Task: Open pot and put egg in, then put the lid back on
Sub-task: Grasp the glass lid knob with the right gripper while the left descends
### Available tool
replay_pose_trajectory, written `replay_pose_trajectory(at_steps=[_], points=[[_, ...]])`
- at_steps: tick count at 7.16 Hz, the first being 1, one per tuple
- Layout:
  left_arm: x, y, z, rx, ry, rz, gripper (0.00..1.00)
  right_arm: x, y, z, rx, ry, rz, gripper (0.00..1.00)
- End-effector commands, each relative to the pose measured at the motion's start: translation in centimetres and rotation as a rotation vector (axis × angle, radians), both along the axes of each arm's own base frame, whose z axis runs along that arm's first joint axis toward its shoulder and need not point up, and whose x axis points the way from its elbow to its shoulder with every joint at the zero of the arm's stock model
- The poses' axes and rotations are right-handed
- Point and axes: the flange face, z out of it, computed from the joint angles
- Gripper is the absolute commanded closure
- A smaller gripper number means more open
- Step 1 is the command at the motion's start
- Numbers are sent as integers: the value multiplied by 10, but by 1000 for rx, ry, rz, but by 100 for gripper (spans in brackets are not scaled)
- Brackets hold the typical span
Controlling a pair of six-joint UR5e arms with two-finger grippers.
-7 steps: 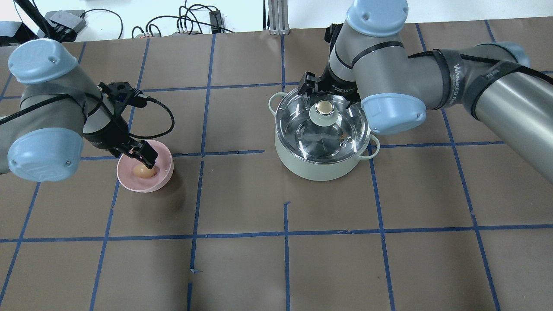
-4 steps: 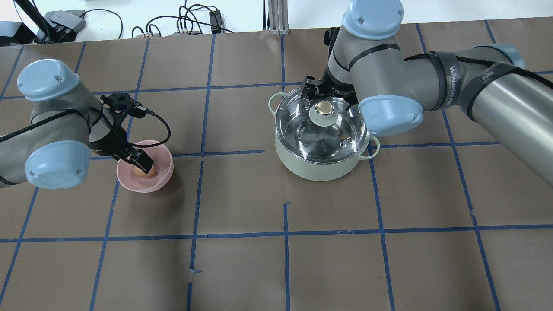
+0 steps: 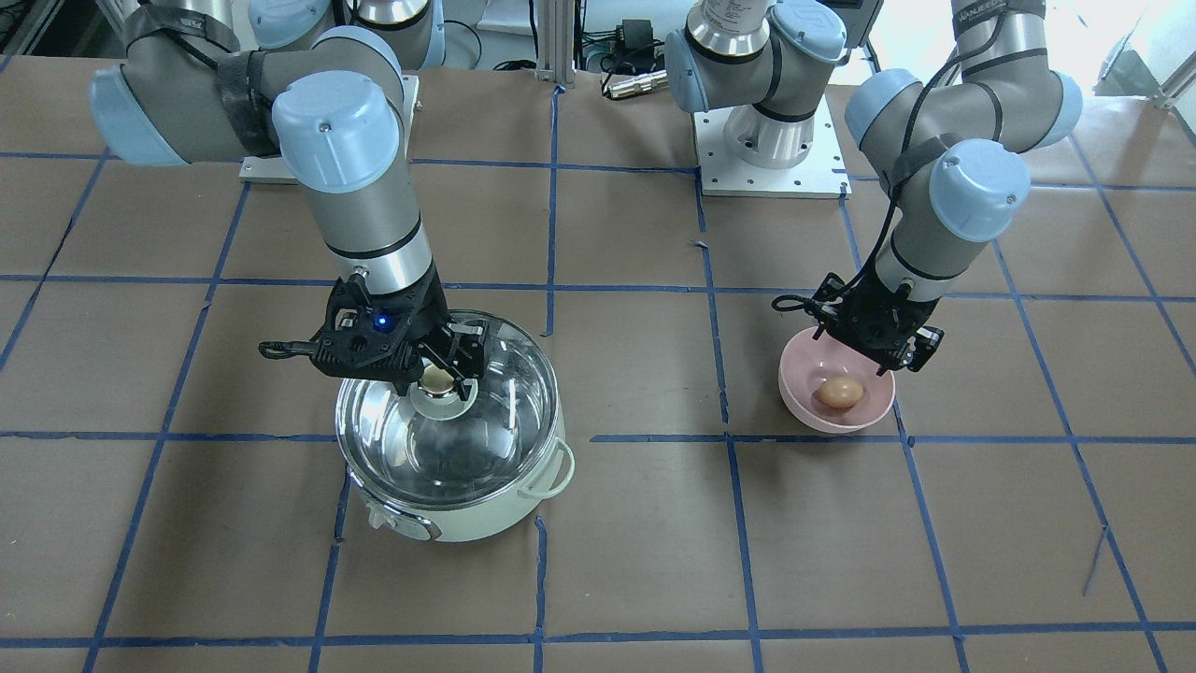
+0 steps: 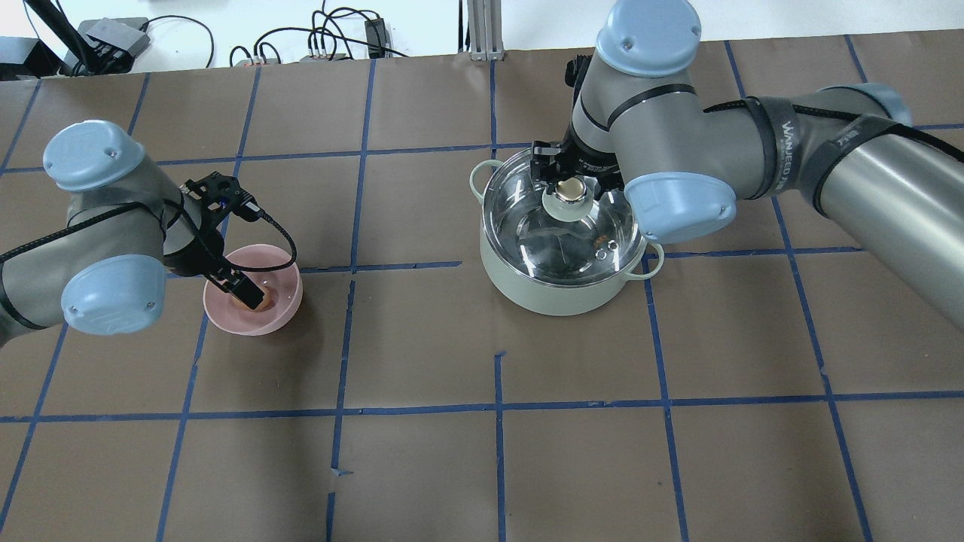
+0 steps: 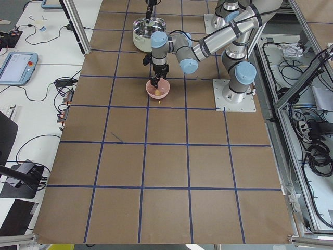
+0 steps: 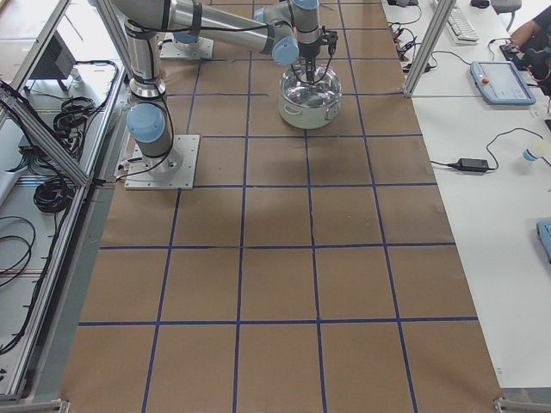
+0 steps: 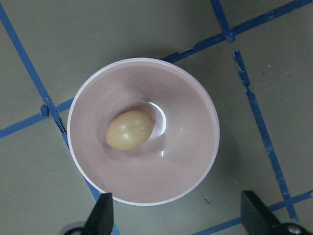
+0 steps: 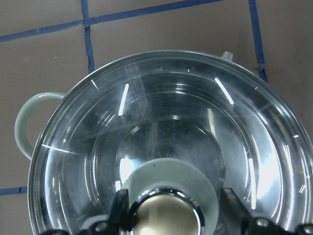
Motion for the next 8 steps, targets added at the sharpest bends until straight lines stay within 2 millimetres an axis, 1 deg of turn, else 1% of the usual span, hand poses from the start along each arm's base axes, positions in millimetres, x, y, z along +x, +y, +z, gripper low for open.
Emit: replay_pose_trajectory(at_steps=[1, 2, 3, 4, 6, 7, 8], points=[[1, -2, -10, 6, 52, -103, 5, 0, -1, 2, -4, -1, 1, 35], [2, -5, -15, 11, 62, -156, 3, 0, -1, 3, -6, -2, 3, 42], [10, -6, -28, 32, 69, -204, 3, 0, -1, 4, -8, -3, 2, 50], [11, -6, -37, 52, 73, -274, 3, 0, -1, 4, -8, -3, 0, 56], [11, -7, -40, 57, 79, -324, 1, 1, 0, 7, -14, -3, 0, 62], [10, -8, -41, 44, 75, -355, 1, 1, -3, 16, -24, -1, 2, 63], [9, -8, -42, 37, 72, -365, 1, 0, -11, 35, -43, 20, 1, 64]])
